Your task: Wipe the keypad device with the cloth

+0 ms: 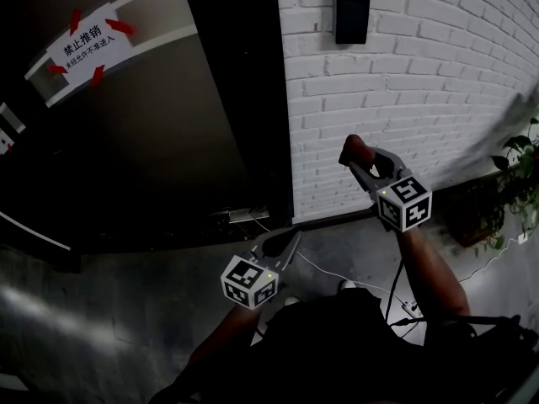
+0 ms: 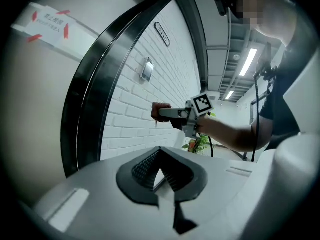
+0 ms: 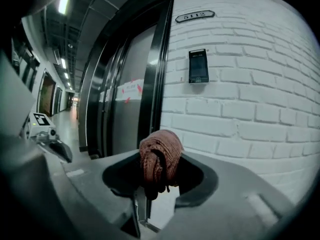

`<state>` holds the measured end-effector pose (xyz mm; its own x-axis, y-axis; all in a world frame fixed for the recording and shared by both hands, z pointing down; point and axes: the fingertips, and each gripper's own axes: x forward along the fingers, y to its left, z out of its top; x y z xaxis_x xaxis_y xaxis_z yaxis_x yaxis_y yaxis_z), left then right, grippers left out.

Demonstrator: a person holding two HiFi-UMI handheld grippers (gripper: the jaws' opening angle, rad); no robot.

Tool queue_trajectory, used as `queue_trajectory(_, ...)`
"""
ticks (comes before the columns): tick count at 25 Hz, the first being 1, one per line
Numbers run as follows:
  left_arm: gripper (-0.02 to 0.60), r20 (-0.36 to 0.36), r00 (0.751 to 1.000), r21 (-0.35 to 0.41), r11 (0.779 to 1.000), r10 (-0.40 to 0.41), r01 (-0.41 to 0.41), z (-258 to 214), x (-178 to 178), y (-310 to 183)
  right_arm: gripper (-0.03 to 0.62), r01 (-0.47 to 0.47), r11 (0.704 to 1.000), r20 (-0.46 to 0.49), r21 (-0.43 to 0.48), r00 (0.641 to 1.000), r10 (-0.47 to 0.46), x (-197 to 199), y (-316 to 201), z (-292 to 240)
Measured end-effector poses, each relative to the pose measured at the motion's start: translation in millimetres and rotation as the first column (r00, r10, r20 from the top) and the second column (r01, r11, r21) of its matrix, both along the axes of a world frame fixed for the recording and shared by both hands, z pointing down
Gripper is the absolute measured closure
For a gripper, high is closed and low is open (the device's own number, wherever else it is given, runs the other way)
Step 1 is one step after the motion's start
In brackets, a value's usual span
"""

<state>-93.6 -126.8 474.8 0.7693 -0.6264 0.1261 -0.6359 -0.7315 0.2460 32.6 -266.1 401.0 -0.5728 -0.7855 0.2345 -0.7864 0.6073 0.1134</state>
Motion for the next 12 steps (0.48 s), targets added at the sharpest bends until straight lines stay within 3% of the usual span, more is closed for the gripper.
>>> queue_trajectory(6,0.565,-0.021,0.997,0.035,0.997,-0.073,0.073,-15,-7,-4,0.448,0.034,0.997,0.084,-0.075,0.996,-0.028,18,70,32)
queue_trajectory(12,0.565,-0.021,0.994,0.031,0.993,-0.109,0.11,-19,22,10,0.448,0.074,0.995,0.193,-0.063,0.979,-0.06,43,129,26)
